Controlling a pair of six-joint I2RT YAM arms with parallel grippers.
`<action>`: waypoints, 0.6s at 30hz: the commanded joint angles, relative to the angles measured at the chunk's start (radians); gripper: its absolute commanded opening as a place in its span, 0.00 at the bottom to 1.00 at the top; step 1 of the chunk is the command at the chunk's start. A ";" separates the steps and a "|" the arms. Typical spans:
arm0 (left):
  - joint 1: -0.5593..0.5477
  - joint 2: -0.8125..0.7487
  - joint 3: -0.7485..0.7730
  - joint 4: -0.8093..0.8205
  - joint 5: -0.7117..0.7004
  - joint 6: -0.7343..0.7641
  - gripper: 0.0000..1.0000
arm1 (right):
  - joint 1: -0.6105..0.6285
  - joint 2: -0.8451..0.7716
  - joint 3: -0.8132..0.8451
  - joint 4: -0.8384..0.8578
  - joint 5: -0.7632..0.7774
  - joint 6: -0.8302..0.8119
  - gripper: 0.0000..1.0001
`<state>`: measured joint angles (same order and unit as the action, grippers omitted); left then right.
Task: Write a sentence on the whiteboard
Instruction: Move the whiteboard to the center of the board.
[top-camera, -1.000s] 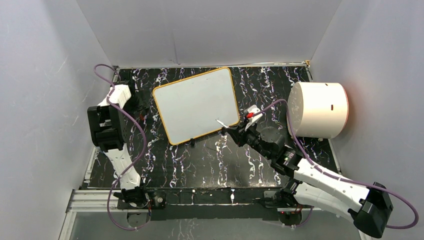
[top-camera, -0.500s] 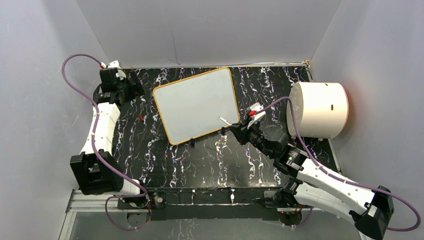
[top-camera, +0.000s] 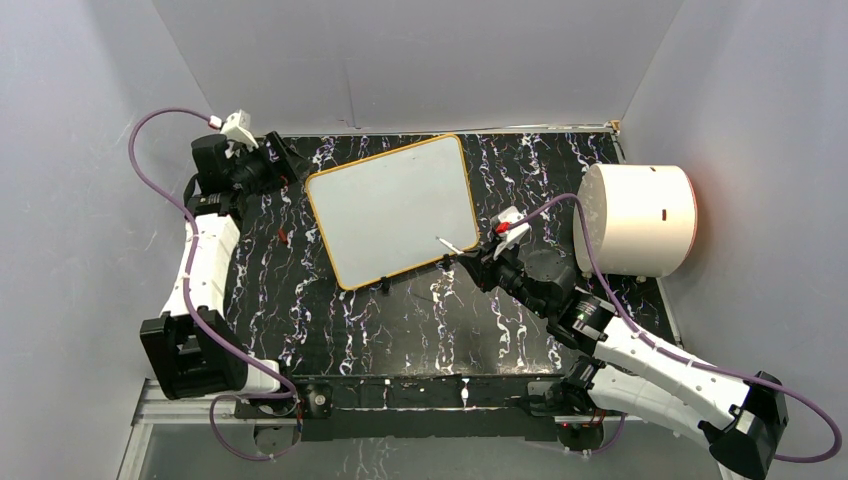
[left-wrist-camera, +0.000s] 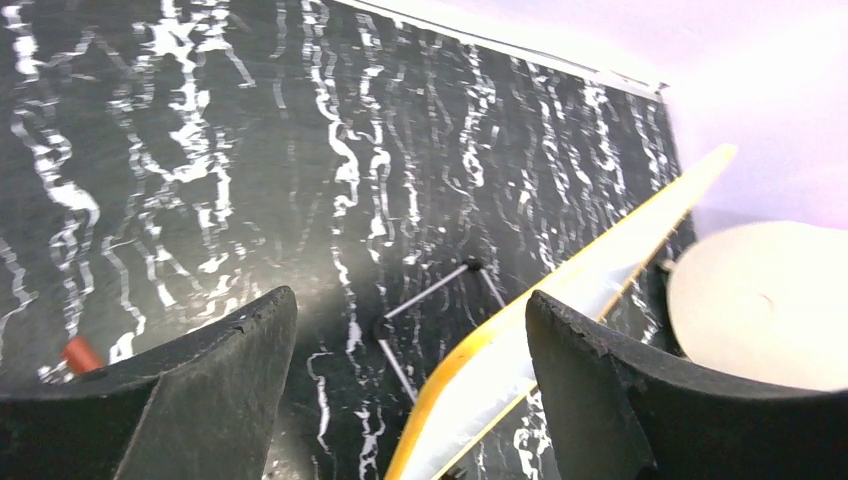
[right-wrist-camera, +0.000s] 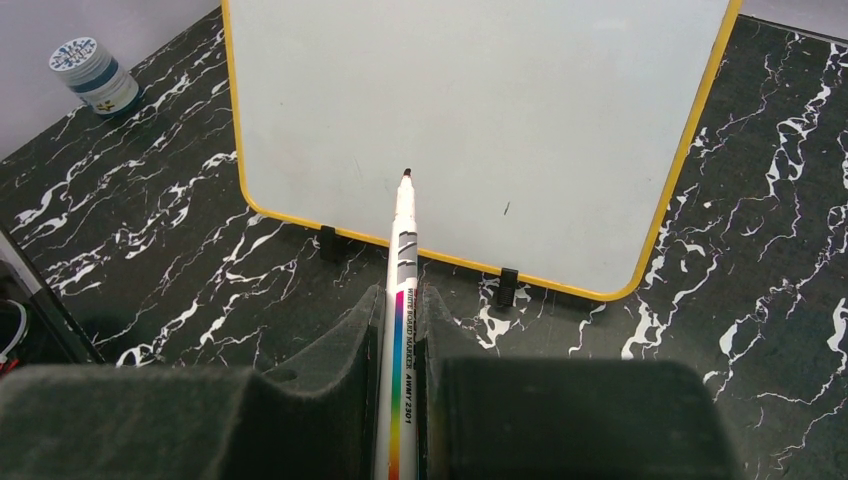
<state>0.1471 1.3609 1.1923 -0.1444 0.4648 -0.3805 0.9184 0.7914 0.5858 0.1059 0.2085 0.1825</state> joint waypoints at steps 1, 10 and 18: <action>0.005 0.017 0.024 0.095 0.237 -0.017 0.80 | -0.003 -0.013 0.045 0.039 -0.007 -0.011 0.00; 0.005 0.140 0.054 0.140 0.523 0.014 0.63 | -0.002 -0.001 0.036 0.074 -0.023 -0.016 0.00; -0.016 0.242 0.093 0.140 0.709 0.030 0.41 | -0.002 0.012 0.035 0.077 -0.033 -0.027 0.00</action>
<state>0.1463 1.5990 1.2404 -0.0227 1.0183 -0.3759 0.9184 0.8040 0.5858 0.1135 0.1837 0.1753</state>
